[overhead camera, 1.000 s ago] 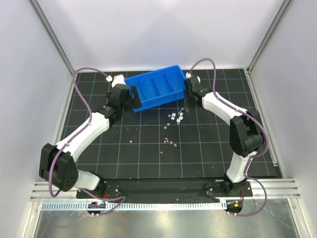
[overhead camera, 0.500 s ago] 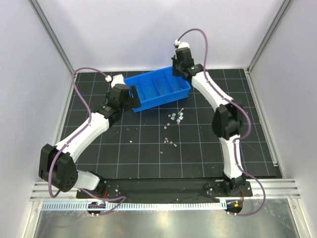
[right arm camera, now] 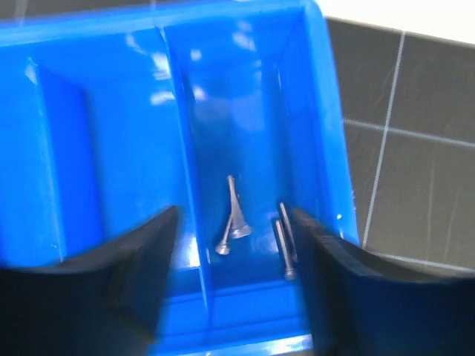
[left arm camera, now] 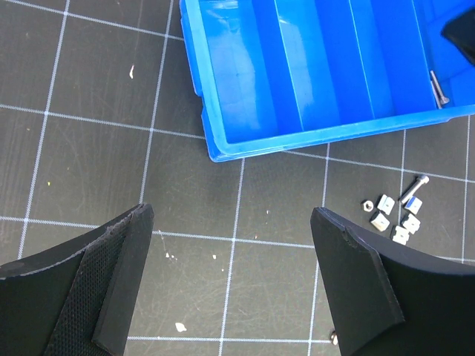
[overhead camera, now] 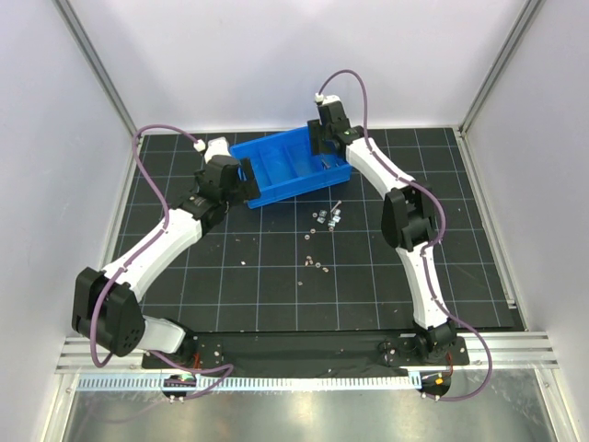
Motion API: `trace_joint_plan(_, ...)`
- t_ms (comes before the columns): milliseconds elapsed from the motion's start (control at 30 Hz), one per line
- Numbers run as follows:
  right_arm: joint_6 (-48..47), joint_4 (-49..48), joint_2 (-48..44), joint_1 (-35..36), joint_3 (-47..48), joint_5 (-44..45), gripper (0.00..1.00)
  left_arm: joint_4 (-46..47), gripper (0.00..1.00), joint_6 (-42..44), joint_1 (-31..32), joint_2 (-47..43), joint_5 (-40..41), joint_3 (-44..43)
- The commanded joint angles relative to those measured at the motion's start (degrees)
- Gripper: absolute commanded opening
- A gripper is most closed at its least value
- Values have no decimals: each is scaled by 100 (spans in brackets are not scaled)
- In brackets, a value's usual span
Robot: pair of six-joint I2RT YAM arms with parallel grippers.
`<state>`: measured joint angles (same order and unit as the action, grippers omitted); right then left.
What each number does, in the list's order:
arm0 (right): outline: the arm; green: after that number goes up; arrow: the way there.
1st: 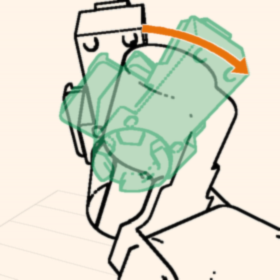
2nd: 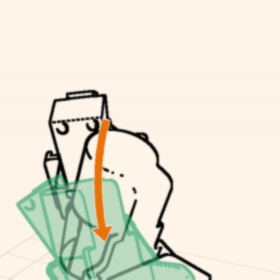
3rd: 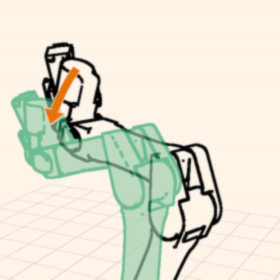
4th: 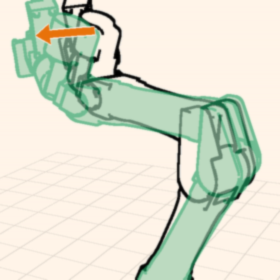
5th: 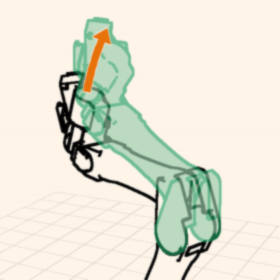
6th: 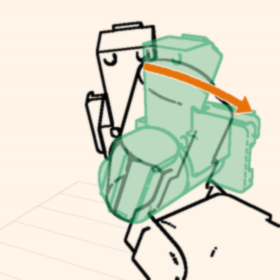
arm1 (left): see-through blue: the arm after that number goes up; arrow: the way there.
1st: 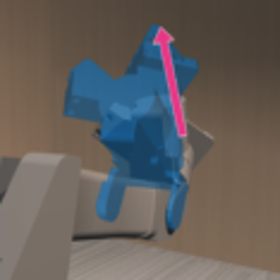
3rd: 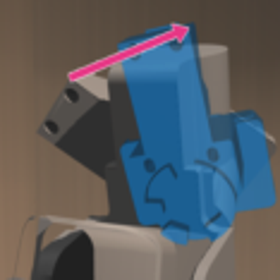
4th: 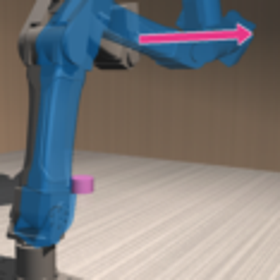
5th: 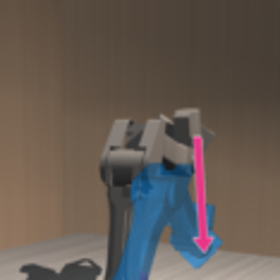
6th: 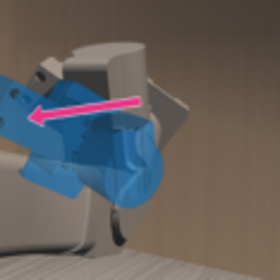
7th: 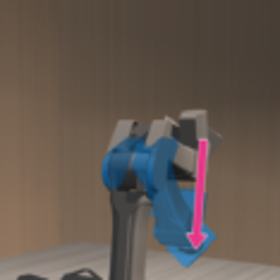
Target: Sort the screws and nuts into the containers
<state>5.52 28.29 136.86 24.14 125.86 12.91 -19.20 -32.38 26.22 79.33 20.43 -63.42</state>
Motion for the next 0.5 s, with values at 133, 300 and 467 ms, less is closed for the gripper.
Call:
trace_joint_plan(133,133,405,-1552,-15,-251,-34,78,-22,92,-84,-38,-67,-12,-74)
trace_joint_plan(300,1081,-226,-3057,-15,-2449,150,75,-198,92,-233,-38,-181,14,49)
trace_joint_plan(467,1917,-701,-3797,-6,-4393,230,71,-216,92,-409,-29,-339,-144,198)
